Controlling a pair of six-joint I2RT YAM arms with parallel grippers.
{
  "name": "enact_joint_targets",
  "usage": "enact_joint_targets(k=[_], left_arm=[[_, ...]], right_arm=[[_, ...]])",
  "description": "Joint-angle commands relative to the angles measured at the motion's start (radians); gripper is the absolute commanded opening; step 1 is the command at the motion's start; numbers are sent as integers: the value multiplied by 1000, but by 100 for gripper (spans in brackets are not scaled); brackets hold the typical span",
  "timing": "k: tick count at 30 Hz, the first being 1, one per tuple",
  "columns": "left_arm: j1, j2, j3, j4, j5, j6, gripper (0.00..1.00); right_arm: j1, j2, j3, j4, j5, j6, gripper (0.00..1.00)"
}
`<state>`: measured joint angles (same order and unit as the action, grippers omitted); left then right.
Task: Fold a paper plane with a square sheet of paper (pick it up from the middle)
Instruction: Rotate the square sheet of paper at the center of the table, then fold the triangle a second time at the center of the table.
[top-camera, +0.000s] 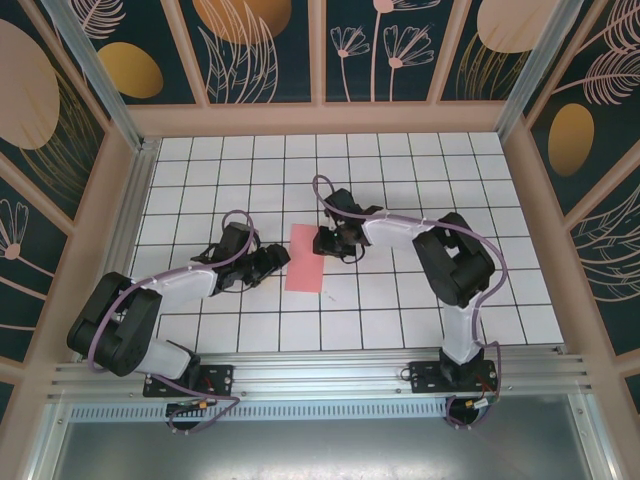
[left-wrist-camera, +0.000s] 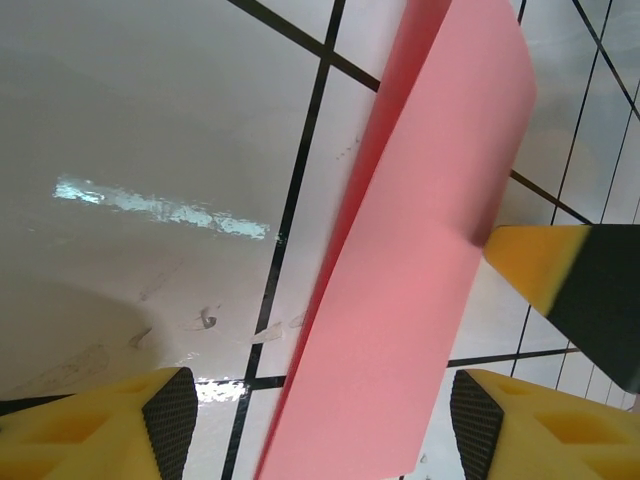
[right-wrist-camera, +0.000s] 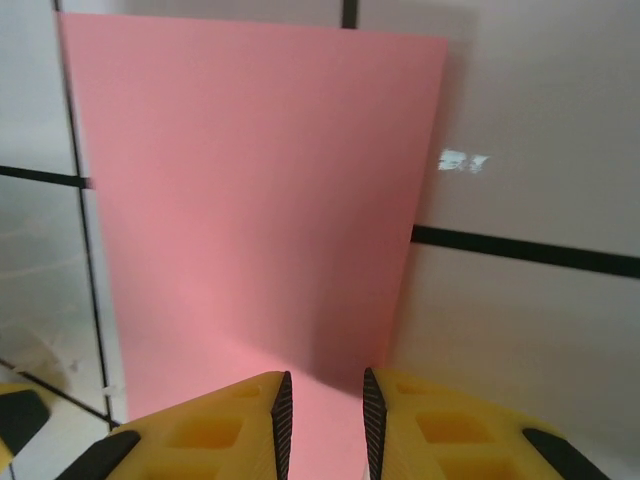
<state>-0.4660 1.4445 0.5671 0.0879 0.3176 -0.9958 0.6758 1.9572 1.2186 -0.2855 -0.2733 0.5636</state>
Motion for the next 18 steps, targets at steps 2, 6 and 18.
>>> enact_joint_targets(k=[2, 6, 18], left_arm=[[1, 9, 31, -20, 58, 32, 70], [1, 29, 33, -11, 141, 51, 70], [-2, 85, 36, -35, 281, 125, 70]], right_arm=[[-19, 35, 6, 0, -25, -40, 29], [-25, 50, -17, 0, -26, -51, 29], [-25, 68, -25, 3, -15, -54, 29]])
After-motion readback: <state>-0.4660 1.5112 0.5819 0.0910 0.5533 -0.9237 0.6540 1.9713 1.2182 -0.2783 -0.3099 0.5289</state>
